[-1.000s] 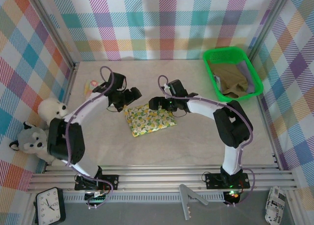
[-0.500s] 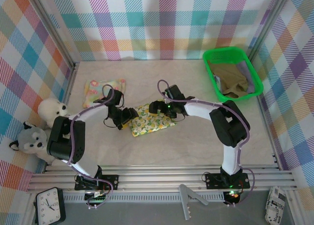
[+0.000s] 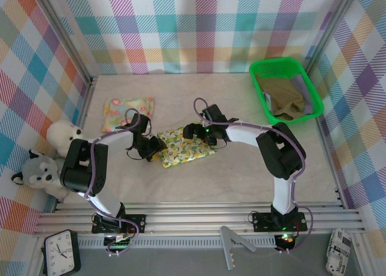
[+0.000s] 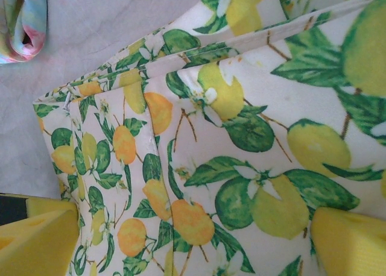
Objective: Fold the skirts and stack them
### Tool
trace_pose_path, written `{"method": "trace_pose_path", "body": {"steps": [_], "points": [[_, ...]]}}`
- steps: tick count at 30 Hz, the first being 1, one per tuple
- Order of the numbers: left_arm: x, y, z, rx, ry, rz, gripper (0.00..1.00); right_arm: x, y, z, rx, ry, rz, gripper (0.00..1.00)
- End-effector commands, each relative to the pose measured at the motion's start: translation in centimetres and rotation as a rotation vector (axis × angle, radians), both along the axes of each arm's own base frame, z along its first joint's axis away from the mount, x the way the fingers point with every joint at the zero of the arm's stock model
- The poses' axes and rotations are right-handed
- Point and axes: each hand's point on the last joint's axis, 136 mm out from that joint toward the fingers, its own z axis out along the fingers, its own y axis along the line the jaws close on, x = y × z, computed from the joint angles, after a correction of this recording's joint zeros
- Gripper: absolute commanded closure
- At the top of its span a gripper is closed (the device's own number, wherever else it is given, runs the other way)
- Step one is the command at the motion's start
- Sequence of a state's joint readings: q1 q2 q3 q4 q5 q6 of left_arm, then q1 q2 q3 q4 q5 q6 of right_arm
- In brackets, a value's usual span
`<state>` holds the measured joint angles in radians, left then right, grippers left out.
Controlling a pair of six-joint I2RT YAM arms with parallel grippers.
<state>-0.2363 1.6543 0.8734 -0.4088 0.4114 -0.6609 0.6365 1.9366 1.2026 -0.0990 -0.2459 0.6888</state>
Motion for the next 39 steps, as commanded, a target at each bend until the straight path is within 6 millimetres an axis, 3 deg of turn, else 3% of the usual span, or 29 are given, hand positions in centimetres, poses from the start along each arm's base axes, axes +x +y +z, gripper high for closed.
{"method": "trace_pose_path", "body": {"steps": [1, 7, 14, 18, 21, 28, 35, 39], "points": [[2.5, -2.7, 0.7, -0.120, -0.129, -0.062, 0.58, -0.4, -0.3, -1.5, -0.034, 0.053, -0.016, 0.01], [2.5, -2.7, 0.9, -0.122, -0.135, -0.061, 0.70, -0.4, -0.2, -1.4, -0.032, 0.053, -0.016, 0.01], [1.2, -0.4, 0.2, 0.015, -0.079, -0.035, 0.89, -0.4, -0.2, -1.1, -0.023, 0.047, -0.022, 0.01], [0.9, 1.0, 1.2, 0.116, -0.076, -0.059, 1.00, 0.2, -0.2, 1.5, 0.014, -0.015, -0.041, 0.01], [1.4, 2.0, 3.2, 0.264, -0.100, -0.143, 1.00, 1.2, -0.9, 3.9, 0.009, -0.097, -0.083, 0.01], [5.8, 3.8, 7.9, 0.599, -0.190, -0.299, 1.00, 2.9, -3.1, 7.6, -0.008, -0.198, -0.148, 0.01], [12.1, 7.4, 12.8, 0.977, -0.222, -0.406, 1.00, 2.8, -4.2, 8.3, -0.031, -0.217, -0.163, 0.01], [15.0, 8.2, 15.7, 1.087, -0.260, -0.443, 1.00, 2.6, -4.8, 8.1, -0.043, -0.211, -0.177, 0.01]]}}
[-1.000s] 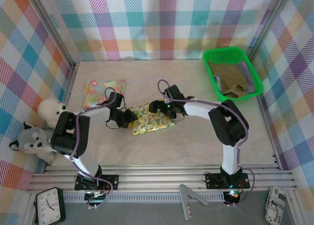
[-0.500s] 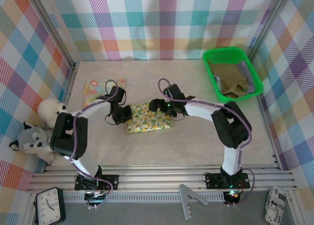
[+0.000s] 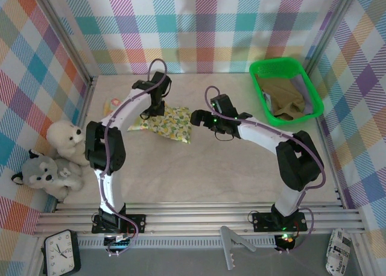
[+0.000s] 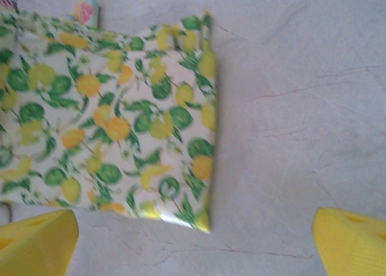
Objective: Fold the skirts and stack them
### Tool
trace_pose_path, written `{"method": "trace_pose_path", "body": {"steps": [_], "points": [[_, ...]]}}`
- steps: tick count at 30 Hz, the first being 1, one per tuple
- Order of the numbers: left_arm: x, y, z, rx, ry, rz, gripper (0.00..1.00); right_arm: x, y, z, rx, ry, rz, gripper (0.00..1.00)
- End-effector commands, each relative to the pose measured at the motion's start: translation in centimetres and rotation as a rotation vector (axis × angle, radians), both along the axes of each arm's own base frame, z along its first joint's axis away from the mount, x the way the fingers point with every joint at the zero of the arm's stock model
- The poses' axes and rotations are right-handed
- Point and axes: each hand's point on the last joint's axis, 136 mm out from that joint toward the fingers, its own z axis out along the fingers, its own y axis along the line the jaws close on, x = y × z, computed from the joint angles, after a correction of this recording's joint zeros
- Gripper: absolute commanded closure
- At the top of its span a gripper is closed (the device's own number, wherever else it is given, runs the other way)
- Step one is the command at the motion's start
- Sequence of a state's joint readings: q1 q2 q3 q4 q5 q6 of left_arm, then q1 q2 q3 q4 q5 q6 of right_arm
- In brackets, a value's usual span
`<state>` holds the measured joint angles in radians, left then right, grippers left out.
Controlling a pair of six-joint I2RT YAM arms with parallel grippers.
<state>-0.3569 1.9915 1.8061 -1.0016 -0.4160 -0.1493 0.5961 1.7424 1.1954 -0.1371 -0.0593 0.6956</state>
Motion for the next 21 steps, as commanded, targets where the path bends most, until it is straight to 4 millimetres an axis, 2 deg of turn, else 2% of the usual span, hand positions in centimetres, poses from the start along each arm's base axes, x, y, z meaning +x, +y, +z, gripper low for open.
{"method": "trace_pose_path", "body": {"steps": [1, 4, 10, 16, 21], "points": [[1.2, 3.2, 4.1, 0.225, -0.013, -0.044, 1.00, -0.5, -0.9, 0.6, -0.018, -0.012, -0.011, 0.01], [2.2, 4.2, 6.2, 0.283, -0.033, -0.049, 1.00, -0.6, -1.0, 0.7, -0.020, -0.012, -0.016, 0.01], [3.0, 5.3, 9.3, 0.216, -0.061, -0.061, 1.00, -0.7, -1.1, 0.5, -0.031, -0.009, -0.016, 0.01], [2.6, 5.9, 10.1, 0.017, -0.046, -0.100, 1.00, -0.5, -1.0, 0.4, -0.029, -0.007, -0.014, 0.01], [2.2, 8.5, 9.6, -0.071, -0.011, -0.079, 1.00, -0.4, -0.8, 0.3, -0.033, -0.002, -0.007, 0.01]]}}
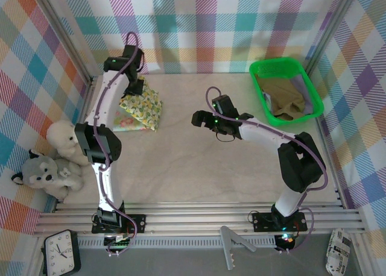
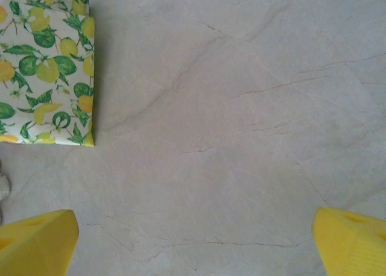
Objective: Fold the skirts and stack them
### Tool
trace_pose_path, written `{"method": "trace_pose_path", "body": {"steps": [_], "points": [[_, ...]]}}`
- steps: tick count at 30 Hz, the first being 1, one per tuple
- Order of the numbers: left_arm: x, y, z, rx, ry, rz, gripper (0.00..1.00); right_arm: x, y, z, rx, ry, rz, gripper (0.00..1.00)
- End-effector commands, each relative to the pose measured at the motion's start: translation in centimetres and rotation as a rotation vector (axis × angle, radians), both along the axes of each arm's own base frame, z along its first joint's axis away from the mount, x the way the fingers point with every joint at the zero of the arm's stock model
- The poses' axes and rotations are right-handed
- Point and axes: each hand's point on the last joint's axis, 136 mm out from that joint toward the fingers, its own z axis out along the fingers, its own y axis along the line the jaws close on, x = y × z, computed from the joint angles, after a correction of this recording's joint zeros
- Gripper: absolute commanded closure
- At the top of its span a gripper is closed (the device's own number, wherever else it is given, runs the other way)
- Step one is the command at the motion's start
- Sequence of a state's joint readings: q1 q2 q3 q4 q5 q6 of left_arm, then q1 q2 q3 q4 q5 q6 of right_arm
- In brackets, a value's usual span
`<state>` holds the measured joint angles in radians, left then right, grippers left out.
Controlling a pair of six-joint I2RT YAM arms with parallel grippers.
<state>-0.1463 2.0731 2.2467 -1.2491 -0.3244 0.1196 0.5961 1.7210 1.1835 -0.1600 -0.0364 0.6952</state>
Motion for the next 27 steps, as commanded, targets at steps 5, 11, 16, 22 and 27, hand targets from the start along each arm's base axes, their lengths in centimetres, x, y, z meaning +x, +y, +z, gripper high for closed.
{"method": "trace_pose_path", "body": {"steps": [5, 11, 16, 22, 27], "points": [[-0.3, 4.0, 0.7, -0.152, 0.001, 0.011, 1.00, -0.1, -0.1, 0.2, -0.018, 0.001, 0.016, 0.01], [1.1, 8.5, -2.6, -0.252, -0.006, 0.069, 1.00, -0.1, -0.2, 0.3, -0.024, 0.001, 0.017, 0.01], [1.5, 11.5, -7.5, -0.310, 0.040, 0.086, 0.94, -0.2, -0.3, 0.1, -0.035, 0.005, 0.017, 0.01], [0.9, 14.6, -9.5, -0.408, 0.037, 0.137, 0.66, -0.4, -1.1, 0.2, -0.061, -0.002, 0.000, 0.01], [0.5, 18.1, -6.2, -0.318, -0.085, 0.348, 0.27, -0.1, -3.0, 1.5, -0.138, -0.080, -0.026, 0.01]]}}
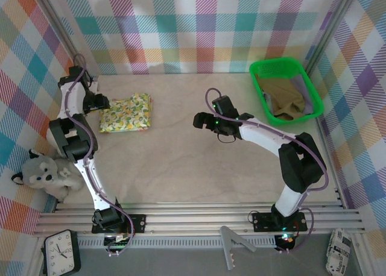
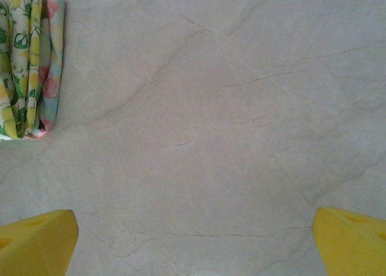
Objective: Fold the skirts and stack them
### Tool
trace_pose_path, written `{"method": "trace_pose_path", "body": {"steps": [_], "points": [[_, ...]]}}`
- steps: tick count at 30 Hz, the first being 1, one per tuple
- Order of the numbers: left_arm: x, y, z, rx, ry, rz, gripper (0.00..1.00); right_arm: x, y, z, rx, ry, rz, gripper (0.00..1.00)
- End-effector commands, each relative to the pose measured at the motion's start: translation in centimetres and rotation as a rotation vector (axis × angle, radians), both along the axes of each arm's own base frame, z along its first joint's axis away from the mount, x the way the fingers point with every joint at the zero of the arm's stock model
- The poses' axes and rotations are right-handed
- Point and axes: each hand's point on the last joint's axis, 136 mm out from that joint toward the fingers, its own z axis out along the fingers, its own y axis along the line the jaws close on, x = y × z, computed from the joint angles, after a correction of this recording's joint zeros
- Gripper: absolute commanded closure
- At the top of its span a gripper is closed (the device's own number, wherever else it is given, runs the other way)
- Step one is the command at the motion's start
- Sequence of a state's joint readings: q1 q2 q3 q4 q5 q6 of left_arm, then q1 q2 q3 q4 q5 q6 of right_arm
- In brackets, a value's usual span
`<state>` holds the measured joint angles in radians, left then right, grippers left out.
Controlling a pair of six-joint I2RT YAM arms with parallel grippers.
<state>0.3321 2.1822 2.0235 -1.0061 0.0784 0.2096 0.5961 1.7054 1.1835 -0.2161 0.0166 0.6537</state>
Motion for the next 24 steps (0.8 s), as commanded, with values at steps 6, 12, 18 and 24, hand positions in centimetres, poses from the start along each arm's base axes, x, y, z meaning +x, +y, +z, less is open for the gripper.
{"method": "trace_pose_path", "body": {"steps": [6, 12, 18, 24], "points": [[-0.1, -2.3, 9.3, -0.100, -0.292, 0.292, 0.00, 2.8, -8.3, 4.6, -0.217, -0.188, -0.156, 0.01], [-1.7, -11.4, 9.6, -0.362, -0.379, 0.365, 0.00, 5.4, -18.9, 5.9, -0.477, -0.152, -0.285, 0.01], [-5.2, -15.7, 7.5, -0.394, -0.331, 0.364, 0.00, 7.5, -28.4, 4.9, -0.670, -0.032, -0.350, 0.01], [-7.7, -14.5, 6.2, -0.300, -0.282, 0.373, 0.00, 8.0, -36.1, 3.4, -0.762, 0.157, -0.472, 0.01]]}}
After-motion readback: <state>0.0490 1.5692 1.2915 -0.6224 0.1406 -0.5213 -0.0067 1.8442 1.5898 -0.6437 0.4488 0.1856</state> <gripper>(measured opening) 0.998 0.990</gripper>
